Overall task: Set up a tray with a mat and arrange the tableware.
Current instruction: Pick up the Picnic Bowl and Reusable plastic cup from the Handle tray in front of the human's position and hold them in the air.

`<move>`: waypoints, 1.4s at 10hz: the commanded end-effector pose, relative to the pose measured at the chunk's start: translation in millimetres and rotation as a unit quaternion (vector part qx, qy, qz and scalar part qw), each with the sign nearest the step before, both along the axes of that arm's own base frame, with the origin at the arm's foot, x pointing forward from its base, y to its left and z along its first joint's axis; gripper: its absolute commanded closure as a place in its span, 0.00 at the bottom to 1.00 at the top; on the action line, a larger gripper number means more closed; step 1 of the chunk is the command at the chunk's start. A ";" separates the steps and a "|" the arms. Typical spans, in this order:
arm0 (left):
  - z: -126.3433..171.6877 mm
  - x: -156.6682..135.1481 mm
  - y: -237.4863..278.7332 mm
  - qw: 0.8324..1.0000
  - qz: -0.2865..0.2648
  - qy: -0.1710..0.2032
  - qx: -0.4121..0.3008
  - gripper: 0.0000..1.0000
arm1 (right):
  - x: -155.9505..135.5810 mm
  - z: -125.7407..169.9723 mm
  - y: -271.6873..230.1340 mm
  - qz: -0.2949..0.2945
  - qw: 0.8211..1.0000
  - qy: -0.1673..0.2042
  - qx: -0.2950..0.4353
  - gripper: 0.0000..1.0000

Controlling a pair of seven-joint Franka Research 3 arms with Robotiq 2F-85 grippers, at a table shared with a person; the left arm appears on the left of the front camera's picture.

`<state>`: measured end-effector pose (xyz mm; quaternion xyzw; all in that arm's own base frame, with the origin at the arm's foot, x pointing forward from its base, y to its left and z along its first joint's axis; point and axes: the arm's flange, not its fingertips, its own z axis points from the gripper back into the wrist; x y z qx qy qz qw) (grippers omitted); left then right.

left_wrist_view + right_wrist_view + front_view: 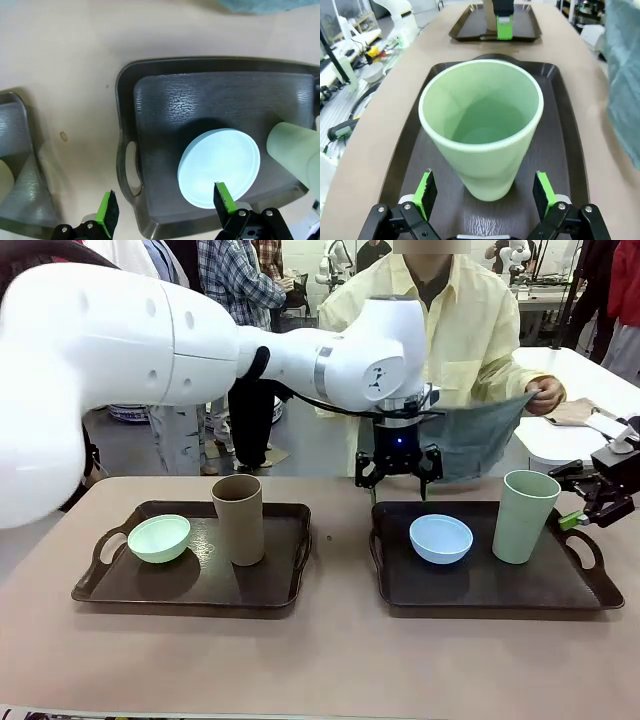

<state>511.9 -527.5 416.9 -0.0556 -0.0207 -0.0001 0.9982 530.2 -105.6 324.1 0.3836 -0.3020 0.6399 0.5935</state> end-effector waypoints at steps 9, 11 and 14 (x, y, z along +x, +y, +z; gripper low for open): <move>-38.2 7.9 -35.0 0.999 0.037 -0.001 -0.008 0.00 | -8.2 -23.0 47.3 0.045 0.999 0.012 0.021 0.00; -45.7 5.9 -37.6 0.999 0.034 0.003 0.004 0.00 | -6.5 -27.6 52.5 0.046 0.999 0.019 0.021 0.00; -63.0 0.6 -44.2 1.000 0.016 0.008 0.012 0.00 | -3.8 -34.4 60.3 0.045 0.998 0.026 0.026 0.00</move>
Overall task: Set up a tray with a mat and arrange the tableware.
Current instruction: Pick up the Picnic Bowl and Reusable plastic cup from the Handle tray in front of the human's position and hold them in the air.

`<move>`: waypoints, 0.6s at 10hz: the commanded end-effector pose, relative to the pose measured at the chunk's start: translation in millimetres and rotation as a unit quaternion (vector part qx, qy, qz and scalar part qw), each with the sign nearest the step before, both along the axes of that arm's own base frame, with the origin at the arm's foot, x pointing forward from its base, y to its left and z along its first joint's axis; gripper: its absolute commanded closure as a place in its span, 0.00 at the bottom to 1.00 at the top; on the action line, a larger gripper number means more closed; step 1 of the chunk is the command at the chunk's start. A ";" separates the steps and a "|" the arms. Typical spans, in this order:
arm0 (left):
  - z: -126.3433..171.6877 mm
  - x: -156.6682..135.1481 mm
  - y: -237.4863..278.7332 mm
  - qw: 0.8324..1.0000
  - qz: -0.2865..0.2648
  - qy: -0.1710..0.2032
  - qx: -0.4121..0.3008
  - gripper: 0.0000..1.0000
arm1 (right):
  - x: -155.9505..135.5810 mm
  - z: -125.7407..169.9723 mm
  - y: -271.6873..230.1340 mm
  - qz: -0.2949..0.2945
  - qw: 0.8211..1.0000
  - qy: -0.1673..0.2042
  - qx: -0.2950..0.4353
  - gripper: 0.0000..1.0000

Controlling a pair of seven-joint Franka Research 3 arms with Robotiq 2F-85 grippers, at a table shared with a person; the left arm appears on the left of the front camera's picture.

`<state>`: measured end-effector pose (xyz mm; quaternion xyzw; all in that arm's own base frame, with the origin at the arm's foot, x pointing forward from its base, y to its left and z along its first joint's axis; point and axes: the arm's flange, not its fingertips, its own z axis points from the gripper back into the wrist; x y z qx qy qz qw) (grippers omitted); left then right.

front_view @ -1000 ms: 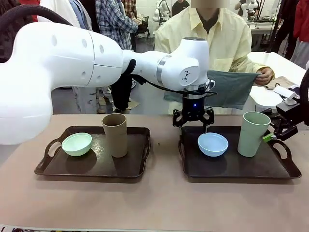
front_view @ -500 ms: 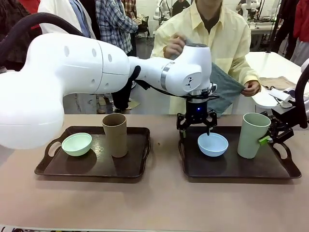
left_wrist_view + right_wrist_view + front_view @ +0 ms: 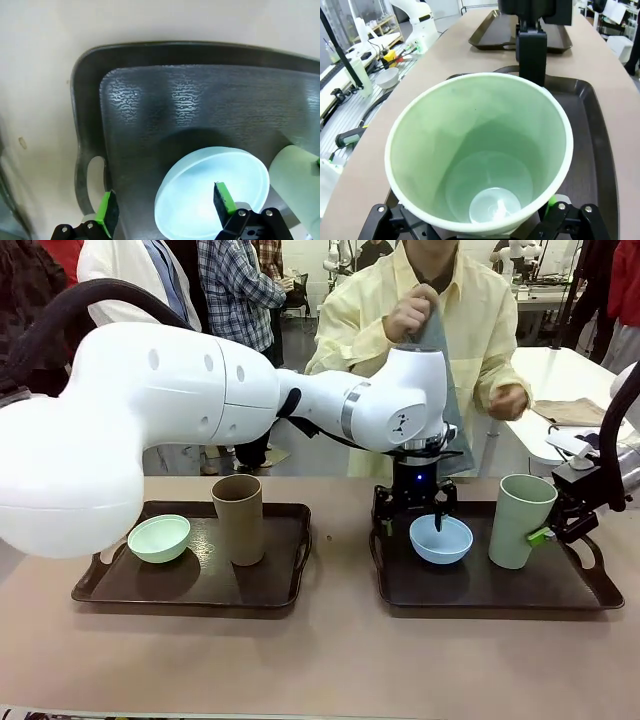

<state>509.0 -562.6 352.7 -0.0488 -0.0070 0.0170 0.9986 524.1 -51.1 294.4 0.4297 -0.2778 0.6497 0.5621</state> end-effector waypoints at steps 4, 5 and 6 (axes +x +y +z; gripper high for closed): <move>-3.3 -2.2 -10.5 1.000 -0.017 -0.006 -0.004 0.10 | 5.2 -9.7 10.3 -0.013 1.000 0.010 0.012 0.00; -2.8 -3.3 -11.0 1.000 -0.023 -0.007 0.000 0.57 | 5.1 -10.6 9.5 -0.006 1.000 0.010 0.015 0.59; -2.4 -3.4 -10.8 1.000 -0.024 -0.008 0.000 0.67 | 5.7 -11.0 8.3 -0.008 1.000 0.010 0.018 0.59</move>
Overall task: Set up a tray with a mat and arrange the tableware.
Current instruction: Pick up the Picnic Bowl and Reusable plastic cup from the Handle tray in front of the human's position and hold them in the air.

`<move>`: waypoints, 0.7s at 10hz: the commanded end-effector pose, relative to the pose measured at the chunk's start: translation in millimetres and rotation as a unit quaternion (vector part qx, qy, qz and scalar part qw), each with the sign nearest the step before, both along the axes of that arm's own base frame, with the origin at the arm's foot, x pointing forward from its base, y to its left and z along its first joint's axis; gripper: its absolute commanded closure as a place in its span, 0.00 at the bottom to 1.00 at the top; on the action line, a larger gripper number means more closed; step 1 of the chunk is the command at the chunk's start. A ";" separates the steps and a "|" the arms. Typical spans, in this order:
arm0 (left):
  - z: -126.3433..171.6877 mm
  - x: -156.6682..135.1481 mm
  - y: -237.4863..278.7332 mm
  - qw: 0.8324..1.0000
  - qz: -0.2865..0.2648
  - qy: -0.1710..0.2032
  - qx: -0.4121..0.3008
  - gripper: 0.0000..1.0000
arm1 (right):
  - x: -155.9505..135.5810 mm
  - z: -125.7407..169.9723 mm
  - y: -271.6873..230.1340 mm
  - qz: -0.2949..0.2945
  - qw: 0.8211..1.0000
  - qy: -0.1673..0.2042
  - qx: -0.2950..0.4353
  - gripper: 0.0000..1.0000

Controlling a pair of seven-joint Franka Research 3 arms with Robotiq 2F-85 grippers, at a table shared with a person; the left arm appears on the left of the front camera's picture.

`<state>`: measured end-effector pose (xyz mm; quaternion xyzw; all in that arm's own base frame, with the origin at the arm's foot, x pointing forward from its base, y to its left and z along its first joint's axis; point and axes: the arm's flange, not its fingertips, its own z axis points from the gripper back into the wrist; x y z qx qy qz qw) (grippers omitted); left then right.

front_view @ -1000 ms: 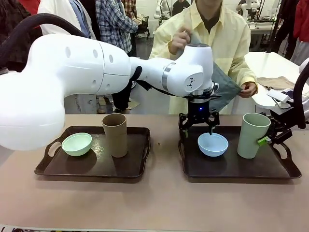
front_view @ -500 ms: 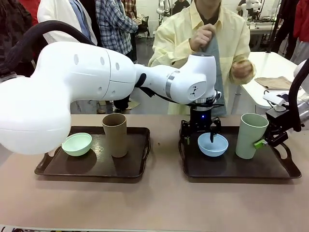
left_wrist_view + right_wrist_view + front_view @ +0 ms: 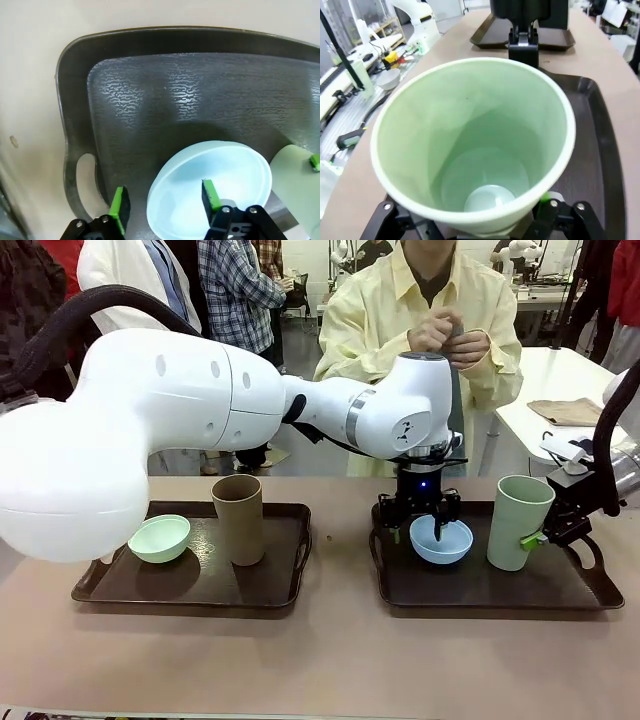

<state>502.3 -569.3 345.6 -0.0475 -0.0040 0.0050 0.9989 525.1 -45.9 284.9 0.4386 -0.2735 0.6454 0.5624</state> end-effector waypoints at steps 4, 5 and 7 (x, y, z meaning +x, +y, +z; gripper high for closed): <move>4.7 2.9 -3.9 1.000 -0.013 -0.013 0.003 0.91 | 4.6 -2.1 0.4 -0.011 1.000 -0.006 0.016 1.00; 5.1 3.0 -3.4 1.000 -0.012 -0.014 0.005 1.00 | 4.6 -2.1 -0.1 -0.011 1.000 -0.007 0.016 1.00; 5.1 3.3 -2.4 1.000 -0.010 -0.019 0.014 1.00 | 3.8 -0.5 -2.3 -0.013 1.000 -0.012 0.017 0.76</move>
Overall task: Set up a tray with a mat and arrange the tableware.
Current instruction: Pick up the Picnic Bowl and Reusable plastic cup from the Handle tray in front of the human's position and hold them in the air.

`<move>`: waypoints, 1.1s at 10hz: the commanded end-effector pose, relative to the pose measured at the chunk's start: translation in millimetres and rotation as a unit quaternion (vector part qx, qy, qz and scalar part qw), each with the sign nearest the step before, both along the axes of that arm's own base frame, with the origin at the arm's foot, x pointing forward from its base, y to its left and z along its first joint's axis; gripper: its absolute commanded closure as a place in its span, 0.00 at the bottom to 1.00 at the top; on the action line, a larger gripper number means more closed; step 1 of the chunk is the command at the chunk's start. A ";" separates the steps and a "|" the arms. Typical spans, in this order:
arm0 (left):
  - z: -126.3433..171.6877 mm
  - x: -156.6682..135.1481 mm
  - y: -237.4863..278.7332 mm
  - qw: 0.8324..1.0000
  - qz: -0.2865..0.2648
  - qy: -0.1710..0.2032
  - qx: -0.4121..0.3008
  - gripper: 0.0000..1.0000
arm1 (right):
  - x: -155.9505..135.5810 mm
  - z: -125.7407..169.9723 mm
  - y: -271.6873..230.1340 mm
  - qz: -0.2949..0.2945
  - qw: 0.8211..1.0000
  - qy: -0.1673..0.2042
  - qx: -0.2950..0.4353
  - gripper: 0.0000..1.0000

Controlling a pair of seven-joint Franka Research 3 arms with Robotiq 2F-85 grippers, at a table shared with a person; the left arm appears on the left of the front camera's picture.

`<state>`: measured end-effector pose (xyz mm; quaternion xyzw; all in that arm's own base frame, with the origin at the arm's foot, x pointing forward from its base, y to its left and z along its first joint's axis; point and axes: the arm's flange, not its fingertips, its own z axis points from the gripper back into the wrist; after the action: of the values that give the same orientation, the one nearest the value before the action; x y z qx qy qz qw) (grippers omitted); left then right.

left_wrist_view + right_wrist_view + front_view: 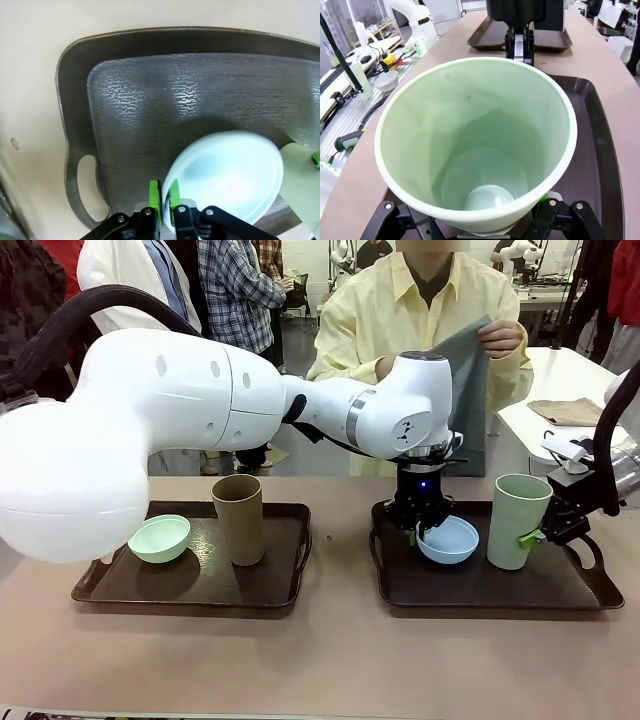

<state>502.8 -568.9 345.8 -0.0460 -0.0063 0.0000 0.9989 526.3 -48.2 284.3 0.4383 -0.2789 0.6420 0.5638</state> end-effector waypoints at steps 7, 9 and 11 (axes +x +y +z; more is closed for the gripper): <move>105.5 -3.3 36.2 0.998 -0.005 -0.068 0.008 1.00 | -45.4 131.5 -38.2 -0.047 0.993 -0.106 0.020 0.95; 159.2 -11.1 39.4 0.995 -0.003 -0.102 -0.001 1.00 | -63.7 173.5 -33.6 -0.046 0.990 -0.129 0.016 0.95; 196.4 -21.7 38.6 0.992 0.005 -0.126 0.001 1.00 | -76.7 200.9 -29.6 -0.049 0.989 -0.137 0.012 0.95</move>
<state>486.8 -528.9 542.2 -0.0647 -0.1186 -0.0064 0.9908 456.3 -86.0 487.8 0.3331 -0.3841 0.6733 0.5368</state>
